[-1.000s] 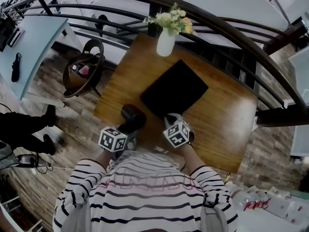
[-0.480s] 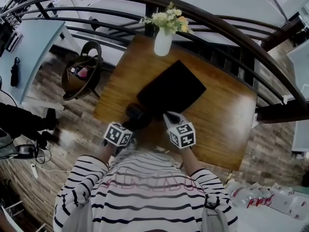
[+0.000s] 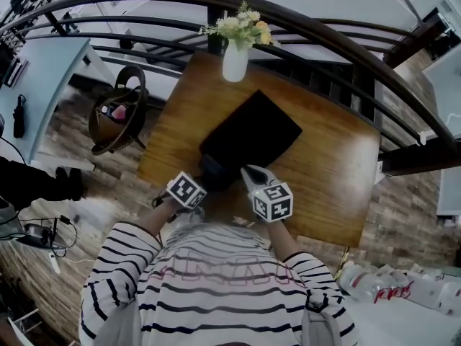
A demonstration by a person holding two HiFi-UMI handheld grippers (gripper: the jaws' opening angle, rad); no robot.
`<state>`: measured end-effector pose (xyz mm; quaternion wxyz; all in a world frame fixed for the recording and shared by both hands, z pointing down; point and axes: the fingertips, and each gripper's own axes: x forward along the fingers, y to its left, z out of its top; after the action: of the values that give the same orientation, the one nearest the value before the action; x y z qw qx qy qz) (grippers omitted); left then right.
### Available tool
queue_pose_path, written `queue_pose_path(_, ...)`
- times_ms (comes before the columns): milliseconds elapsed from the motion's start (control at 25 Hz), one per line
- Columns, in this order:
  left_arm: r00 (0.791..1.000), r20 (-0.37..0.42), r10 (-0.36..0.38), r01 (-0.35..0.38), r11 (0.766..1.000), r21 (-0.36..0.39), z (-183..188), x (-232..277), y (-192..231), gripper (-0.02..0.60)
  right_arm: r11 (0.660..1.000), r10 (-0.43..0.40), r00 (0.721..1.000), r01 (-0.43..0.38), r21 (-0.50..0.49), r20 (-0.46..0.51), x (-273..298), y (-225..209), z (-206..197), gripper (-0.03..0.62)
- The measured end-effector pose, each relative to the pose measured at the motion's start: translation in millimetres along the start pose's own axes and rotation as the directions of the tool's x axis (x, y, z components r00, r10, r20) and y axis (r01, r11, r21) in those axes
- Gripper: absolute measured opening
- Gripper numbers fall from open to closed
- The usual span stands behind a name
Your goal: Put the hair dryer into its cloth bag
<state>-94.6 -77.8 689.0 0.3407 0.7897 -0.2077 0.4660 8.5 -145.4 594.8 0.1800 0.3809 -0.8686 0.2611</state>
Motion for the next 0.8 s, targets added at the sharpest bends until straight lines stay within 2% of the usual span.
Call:
queue_pose_path(200, 0.999, -0.049, 0.003, -0.001, 0.999, 0.041, 9.7, 6.7, -0.8, 0.152, 1.000, 0.001, 1.000, -0.001, 0.013, 0.020, -6.0, 3.9, 2.5, 0.014)
queue_pose_path(440, 0.998, -0.062, -0.009, 0.010, 1.000, 0.027, 19.5, 15.4, -2.3, 0.152, 1.000, 0.002, 0.999, -0.003, 0.024, 0.037, -14.5, 6.6, 0.6, 0.015)
queue_pose_path(600, 0.995, -0.100, -0.003, 0.007, 0.999, 0.035, 20.0, 23.0, -2.2, 0.152, 0.998, 0.002, 0.998, -0.005, 0.057, 0.058, -21.6, 5.7, 0.6, 0.014)
queue_pose_path(800, 0.993, -0.119, -0.003, 0.006, 1.000, 0.026, 23.6, 23.3, -3.9, 0.152, 0.999, 0.022, 0.996, -0.026, 0.045, 0.085, -27.5, 12.5, 8.1, 0.014)
